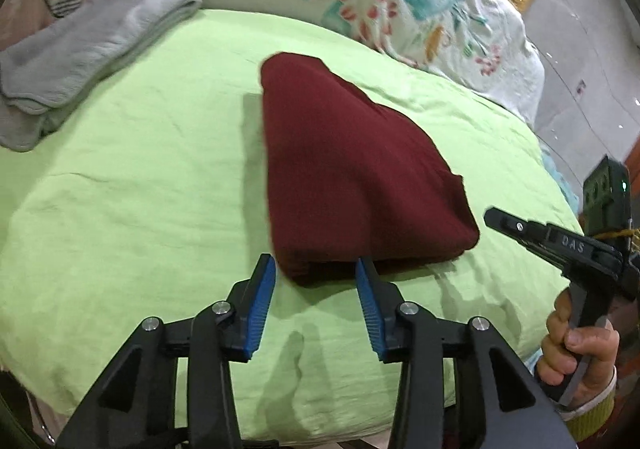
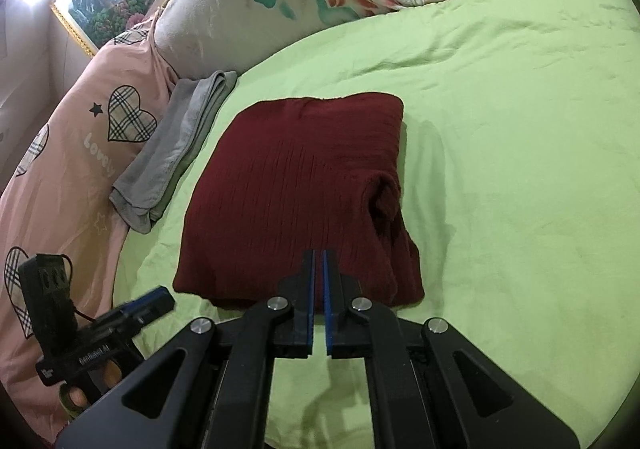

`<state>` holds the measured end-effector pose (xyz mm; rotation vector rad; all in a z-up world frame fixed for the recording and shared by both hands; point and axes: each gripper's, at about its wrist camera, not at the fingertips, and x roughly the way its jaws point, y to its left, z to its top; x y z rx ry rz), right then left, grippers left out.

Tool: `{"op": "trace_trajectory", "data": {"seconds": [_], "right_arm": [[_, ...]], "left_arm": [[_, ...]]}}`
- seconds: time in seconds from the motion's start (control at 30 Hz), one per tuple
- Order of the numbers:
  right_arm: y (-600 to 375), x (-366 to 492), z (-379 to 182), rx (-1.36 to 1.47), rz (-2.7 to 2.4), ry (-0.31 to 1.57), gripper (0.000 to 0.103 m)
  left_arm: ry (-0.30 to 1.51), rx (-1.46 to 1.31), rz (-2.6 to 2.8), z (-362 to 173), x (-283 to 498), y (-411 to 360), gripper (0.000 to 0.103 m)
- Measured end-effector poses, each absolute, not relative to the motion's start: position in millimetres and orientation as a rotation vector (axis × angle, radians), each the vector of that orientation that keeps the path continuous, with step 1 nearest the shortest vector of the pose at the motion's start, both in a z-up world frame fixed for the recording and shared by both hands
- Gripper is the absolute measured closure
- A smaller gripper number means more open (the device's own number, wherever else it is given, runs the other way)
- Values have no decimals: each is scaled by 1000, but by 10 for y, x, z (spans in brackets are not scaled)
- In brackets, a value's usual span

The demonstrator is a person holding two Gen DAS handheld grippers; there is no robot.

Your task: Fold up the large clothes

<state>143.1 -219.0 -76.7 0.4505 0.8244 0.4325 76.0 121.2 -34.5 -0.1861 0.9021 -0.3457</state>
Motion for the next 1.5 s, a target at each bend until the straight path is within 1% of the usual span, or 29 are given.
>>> {"op": "trace_trajectory", "data": {"seconds": [0.07,0.13,0.2,0.3,0.37,0.4,0.47,0.53,0.57,0.6,0.67,0.7,1.03,1.17,1.43,1.5], "right_arm": [[-2169,1405,-777,447,435,834,99],[-2146,1372,-788,445,442,841,99],[-2122,1344,-783,436,443,845,99],[-2108,1313,-765,426,449,848,99],[-2104,1287,-754,408,447,850,99],[-2100,1271,-753,400,444,853,98],[-2092,1225,-768,381,436,861,97],[-2079,1174,-788,360,435,871,93],[-2073,1149,-798,350,437,875,84],[-2062,1120,-806,340,440,876,70],[-2042,1038,-813,314,443,867,55],[-2027,1002,-819,299,439,863,53],[-2021,939,-881,260,424,887,52],[-1983,930,-846,250,431,883,48],[-1897,960,-790,214,447,893,45],[-1876,957,-761,195,454,896,42]], "left_arm": [[895,-190,-333,-314,730,1260,51],[891,-181,-314,-299,694,1303,46],[888,-169,-301,-299,631,1338,44],[893,-154,-283,-309,564,1367,36],[898,-144,-266,-323,553,1369,26],[900,-139,-251,-329,541,1380,25],[906,-126,-231,-342,530,1395,24],[915,-111,-213,-361,529,1405,24],[921,-101,-206,-371,523,1405,24],[926,-89,-197,-378,511,1405,24],[927,-75,-188,-390,485,1401,24],[927,-69,-185,-395,469,1400,24],[947,-42,-182,-393,464,1376,24],[945,-26,-172,-372,443,1348,23],[932,18,-149,-284,452,1321,23],[914,45,-141,-236,427,1299,23]]}}
